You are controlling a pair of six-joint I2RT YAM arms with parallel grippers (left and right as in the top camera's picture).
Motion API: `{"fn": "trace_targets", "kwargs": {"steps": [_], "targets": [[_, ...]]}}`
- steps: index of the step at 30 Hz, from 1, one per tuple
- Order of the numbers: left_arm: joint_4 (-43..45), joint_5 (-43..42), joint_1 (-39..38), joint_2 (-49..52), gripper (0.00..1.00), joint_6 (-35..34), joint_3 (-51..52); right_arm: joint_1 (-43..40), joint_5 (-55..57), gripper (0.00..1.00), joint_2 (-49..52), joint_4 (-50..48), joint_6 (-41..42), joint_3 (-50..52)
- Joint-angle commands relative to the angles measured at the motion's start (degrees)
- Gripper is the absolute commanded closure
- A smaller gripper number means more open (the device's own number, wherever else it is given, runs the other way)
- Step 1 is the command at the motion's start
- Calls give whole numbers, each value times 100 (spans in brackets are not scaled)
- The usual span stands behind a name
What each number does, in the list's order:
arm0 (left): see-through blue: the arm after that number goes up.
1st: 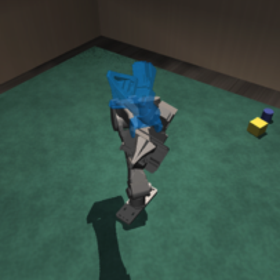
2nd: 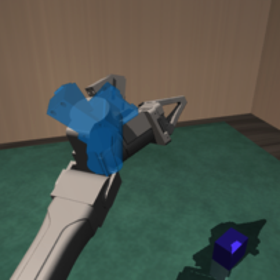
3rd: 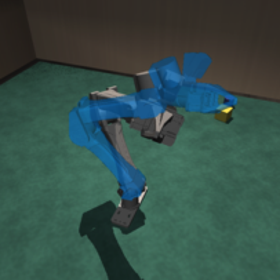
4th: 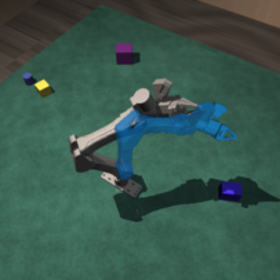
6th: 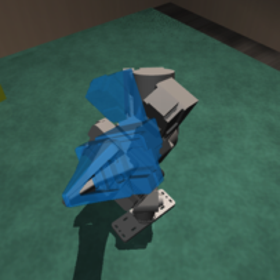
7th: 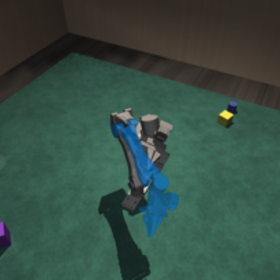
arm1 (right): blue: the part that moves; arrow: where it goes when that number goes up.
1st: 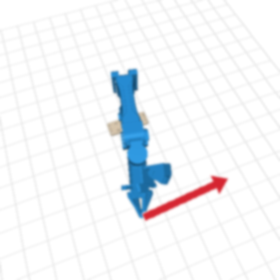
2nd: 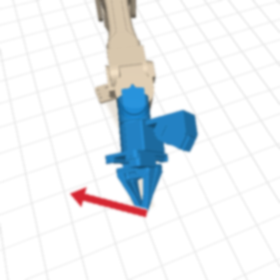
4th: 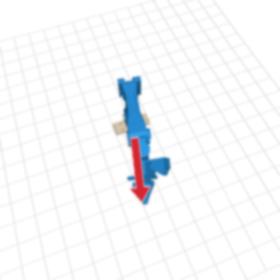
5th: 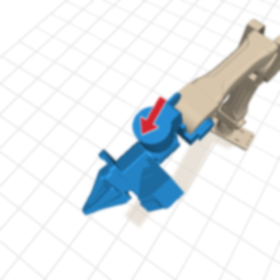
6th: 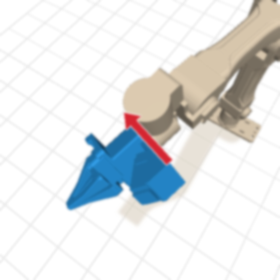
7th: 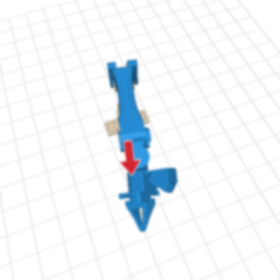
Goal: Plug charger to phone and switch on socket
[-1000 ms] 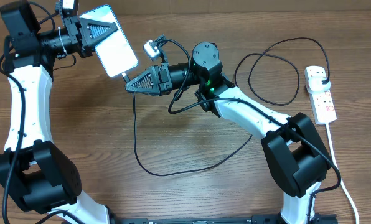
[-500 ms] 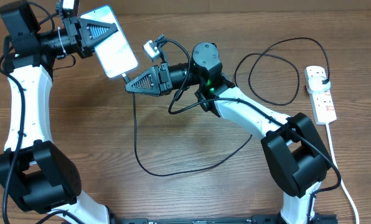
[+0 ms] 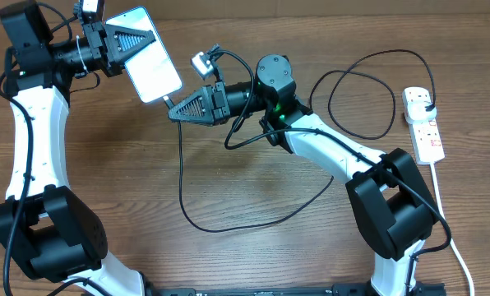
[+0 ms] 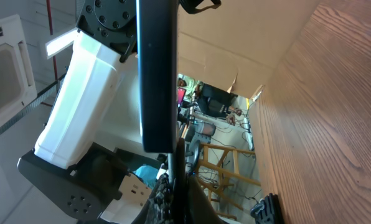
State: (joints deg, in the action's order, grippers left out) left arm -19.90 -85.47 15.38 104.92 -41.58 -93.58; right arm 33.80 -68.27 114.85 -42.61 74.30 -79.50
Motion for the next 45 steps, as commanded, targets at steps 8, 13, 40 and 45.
{"fn": "trace_targets", "kwargs": {"steps": [8,13,40,45], "targets": [[-140,164,-57,-20,96,179,-101,-76,184,96,-50,-63,-63,-83],[-138,153,-249,-20,96,173,-101,-76,223,96,-50,-33,-63,-83],[-81,745,-35,-20,96,83,-101,-66,116,96,-50,348,-341,-83],[-83,487,-44,-20,96,-87,-101,-66,136,96,-50,348,-341,-83]]}}
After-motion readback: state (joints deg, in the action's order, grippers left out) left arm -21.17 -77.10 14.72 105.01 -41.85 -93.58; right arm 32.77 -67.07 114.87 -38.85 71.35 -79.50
